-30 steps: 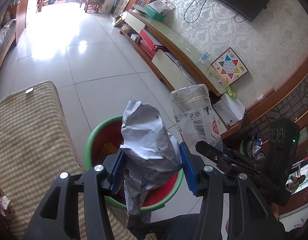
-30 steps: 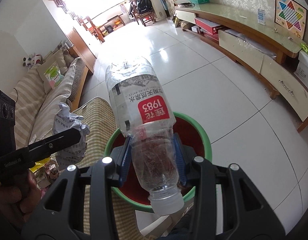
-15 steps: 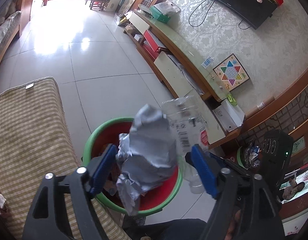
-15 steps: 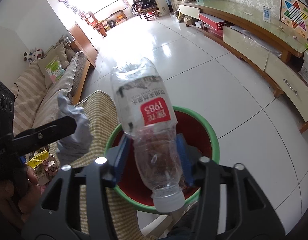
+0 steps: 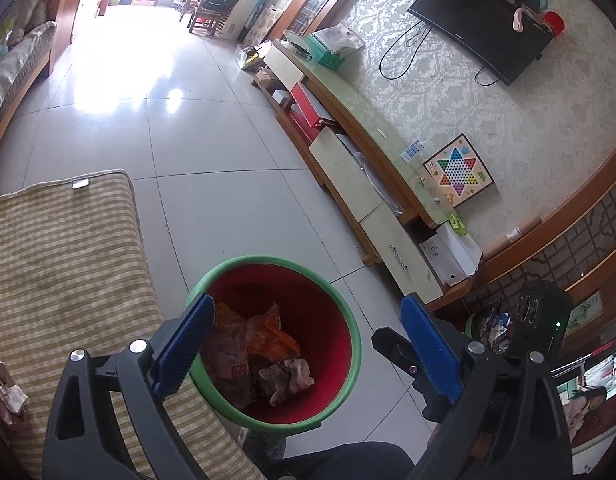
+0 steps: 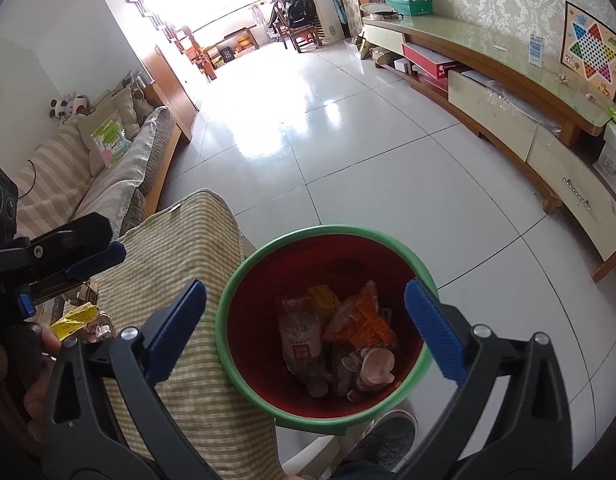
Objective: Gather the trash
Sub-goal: 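Return both tools over the table toward the remaining trash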
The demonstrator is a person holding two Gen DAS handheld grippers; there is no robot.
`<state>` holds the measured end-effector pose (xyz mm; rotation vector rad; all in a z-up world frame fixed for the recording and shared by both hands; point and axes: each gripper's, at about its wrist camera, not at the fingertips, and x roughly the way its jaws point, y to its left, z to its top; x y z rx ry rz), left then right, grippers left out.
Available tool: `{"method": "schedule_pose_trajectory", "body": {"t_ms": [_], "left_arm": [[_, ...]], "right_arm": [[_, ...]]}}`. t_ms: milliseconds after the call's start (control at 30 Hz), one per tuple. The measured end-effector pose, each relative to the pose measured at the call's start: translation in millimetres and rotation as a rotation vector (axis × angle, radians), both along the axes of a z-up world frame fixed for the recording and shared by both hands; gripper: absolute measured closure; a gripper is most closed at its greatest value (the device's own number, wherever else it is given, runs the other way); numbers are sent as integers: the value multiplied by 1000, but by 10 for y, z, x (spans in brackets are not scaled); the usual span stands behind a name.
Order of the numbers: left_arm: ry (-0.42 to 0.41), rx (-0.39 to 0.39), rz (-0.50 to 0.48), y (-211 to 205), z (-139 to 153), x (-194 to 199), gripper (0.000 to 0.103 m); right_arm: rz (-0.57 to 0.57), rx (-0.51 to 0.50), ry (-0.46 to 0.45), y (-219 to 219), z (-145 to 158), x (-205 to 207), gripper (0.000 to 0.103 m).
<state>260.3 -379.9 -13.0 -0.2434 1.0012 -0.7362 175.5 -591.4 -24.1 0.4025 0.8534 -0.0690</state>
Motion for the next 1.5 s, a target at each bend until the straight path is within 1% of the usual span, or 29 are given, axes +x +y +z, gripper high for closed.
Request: {"method": "schedule_pose_trajectory", "body": {"t_ms": [100, 200, 367, 567, 633, 800, 867, 1033, 1167, 1267, 1367, 1500], "left_arm": [[-20, 17, 10, 111, 85, -44, 8], [-22, 14, 26, 285, 155, -87, 8], [-35, -9, 69, 698, 302, -175, 8], [-71, -22, 131, 1234, 481, -365, 8], [-89, -13, 152, 1420, 539, -450, 8], [-131, 53, 223, 2002, 624, -695, 8], [-127, 73, 253, 2254, 597, -766, 8], [-103, 95, 359, 2899, 484, -920, 8], [-66, 106, 432, 3330, 325, -1023, 8], [-40, 111, 463, 3533, 176, -1092, 8], [-16, 125, 479, 3648, 60, -1099, 8], [8, 140, 458, 3669, -37, -1044, 8]], "right_arm": [[-1, -7, -2, 88, 52, 5, 5], [5, -15, -7, 216, 115, -5, 5], [35, -32, -23, 525, 265, -13, 5], [102, -47, -38, 978, 437, -11, 5], [125, -54, -44, 1138, 487, -18, 5], [174, -52, -56, 1552, 529, -40, 5], [198, -45, -48, 1739, 514, -36, 5], [288, -58, -33, 2249, 478, -36, 5], [356, -77, -24, 2615, 473, -40, 5], [393, -88, -15, 2819, 448, -52, 5], [419, -92, -3, 2957, 404, -51, 5], [439, -94, 13, 3064, 320, -30, 5]]}}
